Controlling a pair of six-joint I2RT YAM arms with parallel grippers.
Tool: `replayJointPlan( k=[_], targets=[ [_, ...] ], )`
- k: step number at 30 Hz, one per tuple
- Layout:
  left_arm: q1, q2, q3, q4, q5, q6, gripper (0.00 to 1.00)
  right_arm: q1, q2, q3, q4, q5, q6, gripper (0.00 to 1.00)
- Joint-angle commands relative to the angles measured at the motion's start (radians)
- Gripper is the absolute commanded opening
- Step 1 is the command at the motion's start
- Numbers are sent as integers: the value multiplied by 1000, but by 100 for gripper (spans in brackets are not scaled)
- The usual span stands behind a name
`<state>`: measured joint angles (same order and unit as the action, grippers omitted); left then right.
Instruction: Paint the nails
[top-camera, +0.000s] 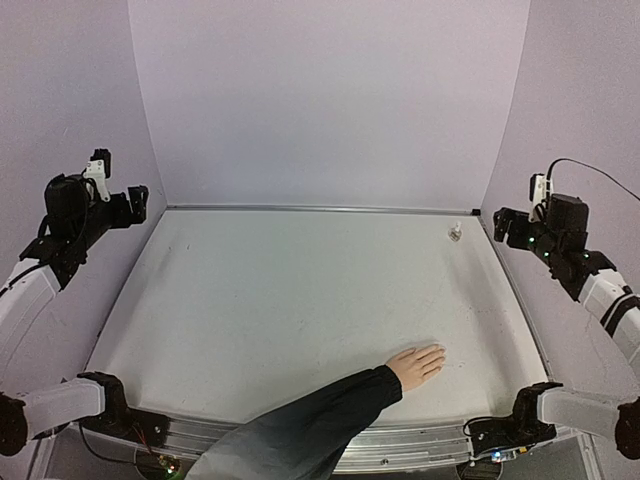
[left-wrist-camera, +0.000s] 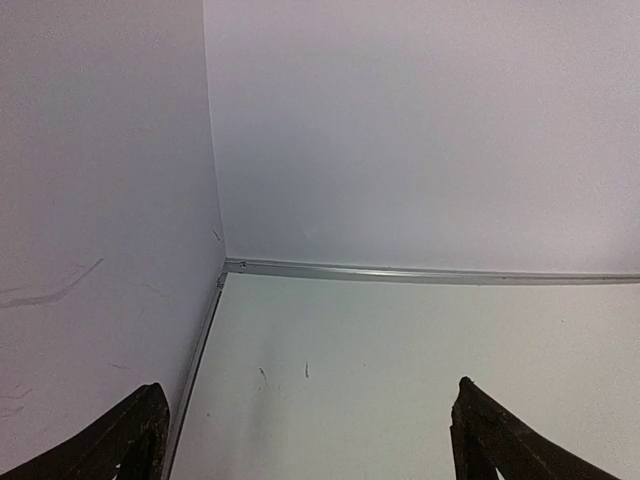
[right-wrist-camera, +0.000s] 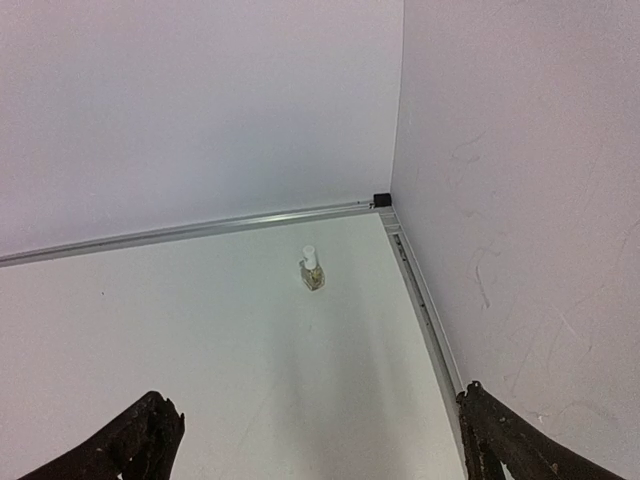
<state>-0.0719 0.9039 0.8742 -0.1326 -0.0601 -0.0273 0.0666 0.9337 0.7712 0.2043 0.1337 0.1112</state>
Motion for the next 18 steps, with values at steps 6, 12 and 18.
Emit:
replayJointPlan(
  k=[6, 12, 18],
  targets=[
    [-38, -46, -58, 23, -43, -176, 99, 31, 232, 91, 39, 71, 44, 98],
    [-57, -30, -47, -41, -35, -232, 99, 40, 506, 224, 62, 56, 57, 98],
    [-67, -5, -13, -129, -14, -265, 99, 25, 808, 431, 81, 31, 69, 98]
  ],
)
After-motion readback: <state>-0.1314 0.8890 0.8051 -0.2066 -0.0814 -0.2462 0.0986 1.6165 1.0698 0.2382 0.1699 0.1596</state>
